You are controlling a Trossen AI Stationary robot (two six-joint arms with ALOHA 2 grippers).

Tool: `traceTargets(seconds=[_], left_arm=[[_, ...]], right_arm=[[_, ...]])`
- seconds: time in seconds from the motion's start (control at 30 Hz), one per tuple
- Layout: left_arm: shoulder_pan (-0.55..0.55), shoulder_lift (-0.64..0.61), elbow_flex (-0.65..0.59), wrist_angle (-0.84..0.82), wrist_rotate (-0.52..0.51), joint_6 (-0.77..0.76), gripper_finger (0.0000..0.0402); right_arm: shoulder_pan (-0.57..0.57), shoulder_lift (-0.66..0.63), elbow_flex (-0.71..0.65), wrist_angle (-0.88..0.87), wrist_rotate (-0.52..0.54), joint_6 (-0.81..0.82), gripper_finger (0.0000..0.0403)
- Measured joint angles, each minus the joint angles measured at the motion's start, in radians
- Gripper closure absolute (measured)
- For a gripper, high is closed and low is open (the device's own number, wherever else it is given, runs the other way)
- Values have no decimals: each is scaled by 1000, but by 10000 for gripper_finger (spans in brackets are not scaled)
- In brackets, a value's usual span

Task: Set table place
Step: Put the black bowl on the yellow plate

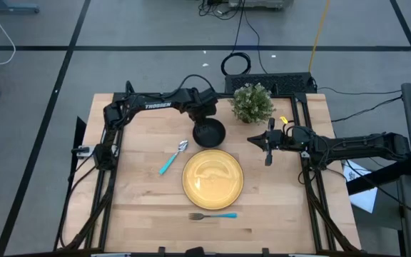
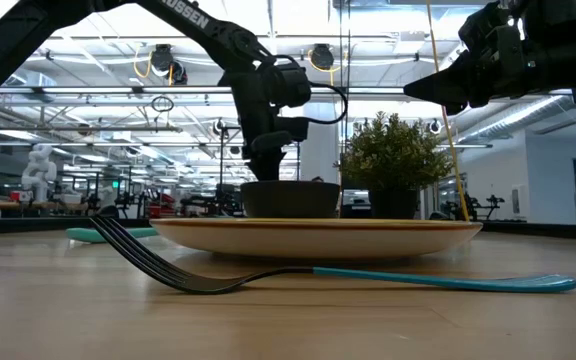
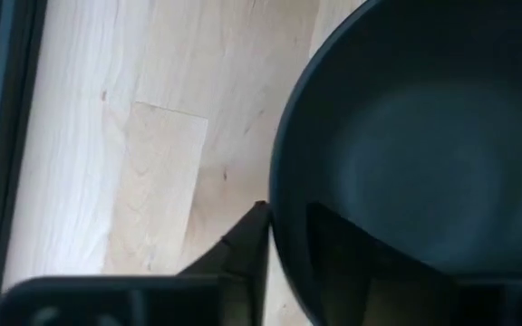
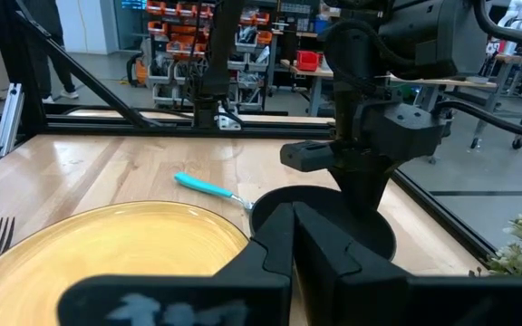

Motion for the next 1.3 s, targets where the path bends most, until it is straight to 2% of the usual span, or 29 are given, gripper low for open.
traceTargets(seconds=[0.1, 0.17, 0.77, 1.3], left_arm=[[1, -1, 1, 2, -1, 23, 380], [1, -3, 3, -1, 4, 32, 391], [0, -3, 2, -6, 2, 31, 396], [58, -13, 0, -33, 11, 14, 397]], right_arm=[[0, 0, 0, 0, 0, 0, 403], [0, 0, 0, 0, 0, 0, 403], [0, 0, 0, 0, 0, -3, 403], [0, 0, 0, 0, 0, -3, 403]])
